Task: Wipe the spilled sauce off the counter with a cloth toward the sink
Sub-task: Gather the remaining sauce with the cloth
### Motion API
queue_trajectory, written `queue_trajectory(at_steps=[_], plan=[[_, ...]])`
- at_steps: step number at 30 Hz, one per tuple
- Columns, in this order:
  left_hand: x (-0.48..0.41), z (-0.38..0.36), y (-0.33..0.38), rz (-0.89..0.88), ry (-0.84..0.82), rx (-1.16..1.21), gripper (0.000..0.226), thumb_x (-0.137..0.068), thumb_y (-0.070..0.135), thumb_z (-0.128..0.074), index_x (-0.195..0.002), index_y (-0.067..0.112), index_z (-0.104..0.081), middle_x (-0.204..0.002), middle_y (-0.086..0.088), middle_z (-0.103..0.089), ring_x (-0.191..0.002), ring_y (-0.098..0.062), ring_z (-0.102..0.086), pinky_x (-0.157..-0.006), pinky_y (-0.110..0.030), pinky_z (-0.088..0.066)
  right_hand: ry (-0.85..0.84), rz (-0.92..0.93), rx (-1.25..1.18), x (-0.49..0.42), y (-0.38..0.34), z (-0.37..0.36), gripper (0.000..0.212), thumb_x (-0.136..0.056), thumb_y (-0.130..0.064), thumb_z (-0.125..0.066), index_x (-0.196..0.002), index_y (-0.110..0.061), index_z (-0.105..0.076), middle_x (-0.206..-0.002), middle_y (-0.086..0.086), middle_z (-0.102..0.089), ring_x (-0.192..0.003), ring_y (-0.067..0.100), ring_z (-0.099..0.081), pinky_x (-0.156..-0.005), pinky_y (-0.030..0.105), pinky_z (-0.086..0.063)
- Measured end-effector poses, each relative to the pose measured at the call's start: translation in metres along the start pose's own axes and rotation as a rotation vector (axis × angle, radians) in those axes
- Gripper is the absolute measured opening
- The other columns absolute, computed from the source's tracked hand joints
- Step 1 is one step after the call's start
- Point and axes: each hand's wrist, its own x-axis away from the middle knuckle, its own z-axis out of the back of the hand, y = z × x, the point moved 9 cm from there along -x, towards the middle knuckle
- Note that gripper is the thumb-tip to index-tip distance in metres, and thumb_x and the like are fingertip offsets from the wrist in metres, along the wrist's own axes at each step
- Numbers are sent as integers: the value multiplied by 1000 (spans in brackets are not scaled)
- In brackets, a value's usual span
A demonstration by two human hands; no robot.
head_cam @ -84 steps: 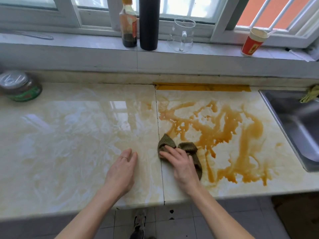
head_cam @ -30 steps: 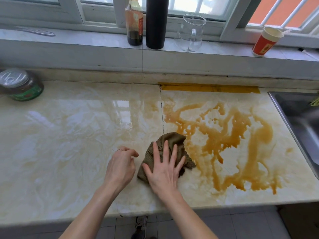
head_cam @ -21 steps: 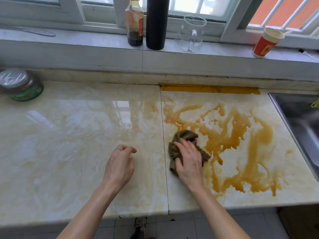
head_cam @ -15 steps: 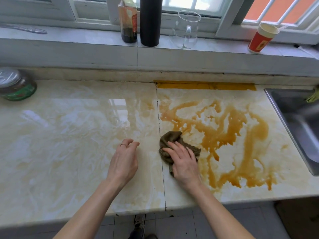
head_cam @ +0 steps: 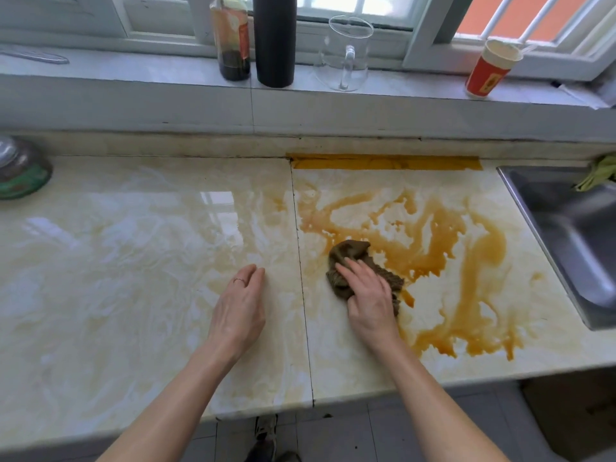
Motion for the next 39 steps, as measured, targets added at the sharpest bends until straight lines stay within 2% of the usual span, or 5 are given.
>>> queue_trajectory(at_steps=[10, 15, 24, 28, 39], plan=[[-5, 9, 12, -37, 64, -142, 51, -90, 3, -39, -140, 11, -39, -142, -6, -41, -124, -25, -43, -91, -31, -43, -169, 129, 134, -11, -49, -32, 61, -89, -42, -29, -150, -35, -32, -158, -12, -25, -147, 12, -16, -118, 47, -9], [-13, 14, 7, -27, 67, -146, 49, -90, 0, -37, -137, 12, -41, -135, -5, -47, -116, -24, -47, -85, -30, -43, -56, -137, 54, -29, -7, -4, 53, -96, -28, -47, -148, -28, -37, -156, -6, -30, -146, 16, -20, -117, 50, -18], [-30, 20, 5, -46, 104, -109, 44, -85, -5, -43, -126, 8, -54, -121, -12, -56, -101, -30, -54, -76, -38, -50, -73, 138, 203, -34, -43, -32, 62, -89, -28, -52, -148, -37, -33, -155, -11, -31, -145, 17, -23, -116, 54, -16], [-37, 28, 0, -41, 130, -105, 46, -82, -10, -44, -123, 5, -56, -127, -14, -54, -111, -32, -53, -83, -38, -50, 94, -146, 54, -51, -6, 0, 56, -90, -12, -57, -142, -28, -47, -149, -5, -42, -139, 22, -33, -109, 48, -23], [-68, 31, 2, -21, 41, -69, 49, -96, 7, -35, -144, 5, -31, -154, -13, -25, -142, -27, -24, -117, -34, -23, -72, 13, 51, -85, -51, -36, 57, -92, -32, -56, -144, -36, -35, -158, -15, -20, -146, 7, -12, -112, 35, -7]])
